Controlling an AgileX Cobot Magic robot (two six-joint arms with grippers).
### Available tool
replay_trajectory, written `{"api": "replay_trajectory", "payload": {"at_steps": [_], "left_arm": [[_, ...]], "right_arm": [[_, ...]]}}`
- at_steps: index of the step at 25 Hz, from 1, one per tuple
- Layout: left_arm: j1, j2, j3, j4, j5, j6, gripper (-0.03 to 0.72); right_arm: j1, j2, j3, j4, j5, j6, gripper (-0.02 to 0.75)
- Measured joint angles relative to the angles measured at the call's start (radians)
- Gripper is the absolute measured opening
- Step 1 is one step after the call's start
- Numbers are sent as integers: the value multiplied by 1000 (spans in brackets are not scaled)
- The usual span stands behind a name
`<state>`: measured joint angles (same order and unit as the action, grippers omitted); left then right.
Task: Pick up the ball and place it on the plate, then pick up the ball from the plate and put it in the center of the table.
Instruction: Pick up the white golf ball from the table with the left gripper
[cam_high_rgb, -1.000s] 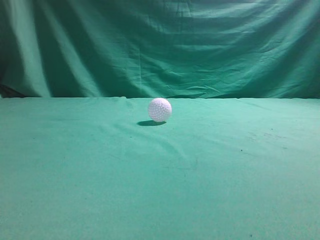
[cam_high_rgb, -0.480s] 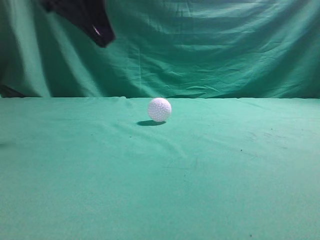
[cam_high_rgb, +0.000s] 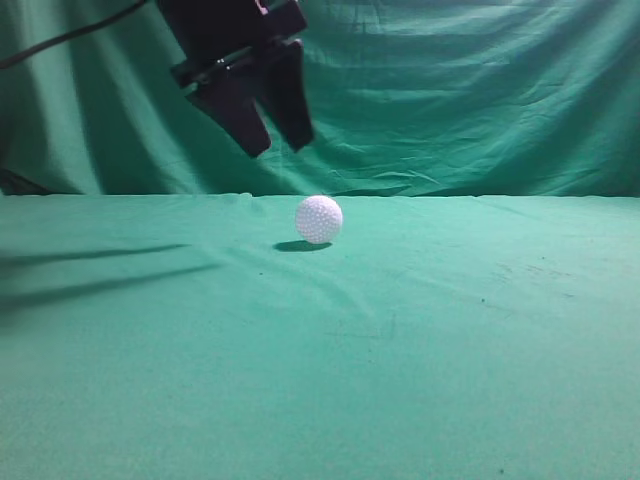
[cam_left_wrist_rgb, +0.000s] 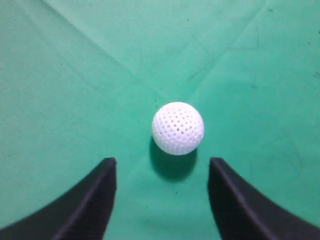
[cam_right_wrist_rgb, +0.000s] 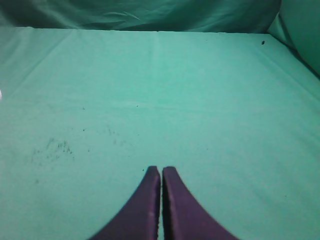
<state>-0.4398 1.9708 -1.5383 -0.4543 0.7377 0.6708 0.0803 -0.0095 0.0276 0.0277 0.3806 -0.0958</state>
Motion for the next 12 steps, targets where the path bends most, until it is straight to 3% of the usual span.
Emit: {"api": "replay_trajectory", "payload": {"at_steps": [2,5,12], "left_arm": [[-12,31,-40,0,18,-14,552],[-30,64,-74,0,30,-14,660],[-45,144,-134,27,41,-16,643]], "right_arm": [[0,0,0,0,0,0,0],[0,0,0,0,0,0,0],[0,0,0,0,0,0,0]]}}
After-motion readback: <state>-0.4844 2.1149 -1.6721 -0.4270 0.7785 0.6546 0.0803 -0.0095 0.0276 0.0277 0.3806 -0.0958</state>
